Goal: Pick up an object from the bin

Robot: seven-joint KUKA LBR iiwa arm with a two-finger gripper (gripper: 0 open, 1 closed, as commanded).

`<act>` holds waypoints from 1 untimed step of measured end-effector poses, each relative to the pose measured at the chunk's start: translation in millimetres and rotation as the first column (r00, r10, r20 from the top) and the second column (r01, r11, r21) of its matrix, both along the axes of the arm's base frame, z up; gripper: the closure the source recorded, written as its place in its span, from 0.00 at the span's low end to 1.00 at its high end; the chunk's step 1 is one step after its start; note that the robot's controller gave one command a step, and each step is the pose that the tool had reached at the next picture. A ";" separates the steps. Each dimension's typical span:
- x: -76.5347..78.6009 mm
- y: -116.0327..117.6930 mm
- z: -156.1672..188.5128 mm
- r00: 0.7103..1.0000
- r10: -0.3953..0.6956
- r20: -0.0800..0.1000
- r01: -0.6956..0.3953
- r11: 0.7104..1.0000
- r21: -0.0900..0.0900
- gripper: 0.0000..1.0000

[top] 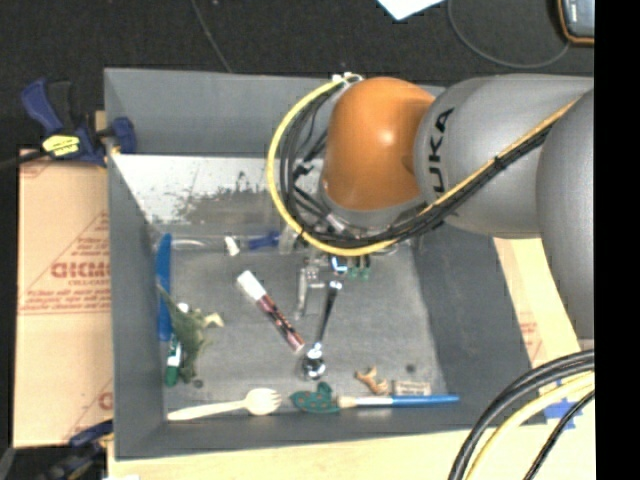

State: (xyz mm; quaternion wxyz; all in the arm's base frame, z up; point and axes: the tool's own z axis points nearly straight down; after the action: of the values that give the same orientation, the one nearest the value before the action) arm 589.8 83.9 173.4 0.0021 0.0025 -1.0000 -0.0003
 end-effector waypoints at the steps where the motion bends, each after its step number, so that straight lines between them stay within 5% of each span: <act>1: 1.4 -0.5 4.9 1.000 -0.003 0.008 0.003 1.000 0.001 0.00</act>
Offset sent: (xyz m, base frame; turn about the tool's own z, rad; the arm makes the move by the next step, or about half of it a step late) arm 0.0153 0.0165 -0.1034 0.0316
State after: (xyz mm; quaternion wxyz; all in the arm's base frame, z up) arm 591.2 83.4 178.3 -0.0017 0.0008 -1.0000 -0.0006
